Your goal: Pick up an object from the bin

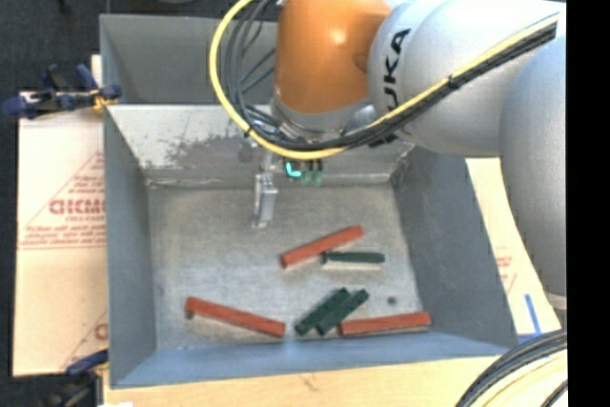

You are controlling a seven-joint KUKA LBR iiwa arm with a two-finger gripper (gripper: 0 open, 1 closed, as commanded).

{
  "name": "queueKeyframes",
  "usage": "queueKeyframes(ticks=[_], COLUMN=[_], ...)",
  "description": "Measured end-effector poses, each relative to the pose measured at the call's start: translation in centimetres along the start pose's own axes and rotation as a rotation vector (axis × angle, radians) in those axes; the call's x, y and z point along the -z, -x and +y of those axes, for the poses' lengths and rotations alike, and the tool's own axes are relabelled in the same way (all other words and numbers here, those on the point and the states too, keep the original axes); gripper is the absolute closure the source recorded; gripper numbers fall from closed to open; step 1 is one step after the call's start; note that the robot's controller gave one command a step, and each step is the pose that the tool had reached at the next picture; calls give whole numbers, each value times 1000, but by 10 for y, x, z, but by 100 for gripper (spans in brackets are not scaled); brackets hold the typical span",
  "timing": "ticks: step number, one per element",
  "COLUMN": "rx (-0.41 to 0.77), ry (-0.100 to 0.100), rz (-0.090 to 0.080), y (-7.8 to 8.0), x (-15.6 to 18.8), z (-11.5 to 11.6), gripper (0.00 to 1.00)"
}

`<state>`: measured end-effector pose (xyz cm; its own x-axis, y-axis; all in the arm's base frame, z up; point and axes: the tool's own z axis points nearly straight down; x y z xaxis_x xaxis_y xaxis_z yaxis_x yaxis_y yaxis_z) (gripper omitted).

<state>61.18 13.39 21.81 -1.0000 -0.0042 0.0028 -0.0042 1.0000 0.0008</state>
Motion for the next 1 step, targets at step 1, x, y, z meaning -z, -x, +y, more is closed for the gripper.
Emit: queueKeyframes(ticks=[1], rx=[64], ry=[-1], rz=[3], y=[-94], x=[-152], z=[14], gripper=[0])
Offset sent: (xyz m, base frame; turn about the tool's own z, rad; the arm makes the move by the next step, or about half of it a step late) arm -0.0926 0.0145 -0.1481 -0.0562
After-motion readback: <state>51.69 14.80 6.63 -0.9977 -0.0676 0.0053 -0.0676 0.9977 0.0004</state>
